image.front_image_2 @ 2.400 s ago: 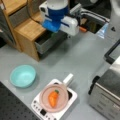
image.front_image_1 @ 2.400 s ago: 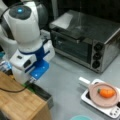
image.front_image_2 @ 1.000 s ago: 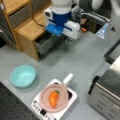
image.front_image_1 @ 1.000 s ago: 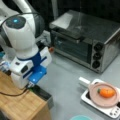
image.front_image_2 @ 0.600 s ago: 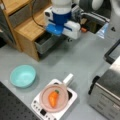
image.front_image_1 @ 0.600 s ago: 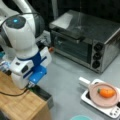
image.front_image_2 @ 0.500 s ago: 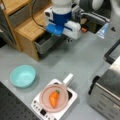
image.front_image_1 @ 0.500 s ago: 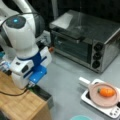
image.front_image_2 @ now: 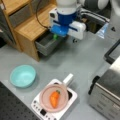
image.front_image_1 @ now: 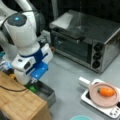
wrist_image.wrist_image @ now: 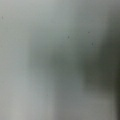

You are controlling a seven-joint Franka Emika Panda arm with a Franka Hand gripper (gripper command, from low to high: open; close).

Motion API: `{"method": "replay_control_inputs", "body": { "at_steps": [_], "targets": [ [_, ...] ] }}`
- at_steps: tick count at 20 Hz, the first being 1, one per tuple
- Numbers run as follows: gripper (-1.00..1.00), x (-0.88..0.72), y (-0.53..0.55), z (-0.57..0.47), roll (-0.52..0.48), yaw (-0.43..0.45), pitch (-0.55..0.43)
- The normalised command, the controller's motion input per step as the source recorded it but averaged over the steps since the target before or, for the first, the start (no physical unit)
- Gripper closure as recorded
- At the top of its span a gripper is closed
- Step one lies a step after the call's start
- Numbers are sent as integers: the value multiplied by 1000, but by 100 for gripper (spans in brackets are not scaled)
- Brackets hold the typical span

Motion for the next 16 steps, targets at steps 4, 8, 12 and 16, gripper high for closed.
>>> {"method": "replay_control_inputs", "body": {
  "at_steps": [4, 8, 12, 16],
  "targets": [
    [-100, -143, 348, -143, 78, -153, -148],
    [-100, -92, 378, -131, 52, -178, -149],
    [-100, -39, 371, -119, 46, -201, -157],
    [-100, 0, 340, -109, 58, -211, -163]
  ]
}}
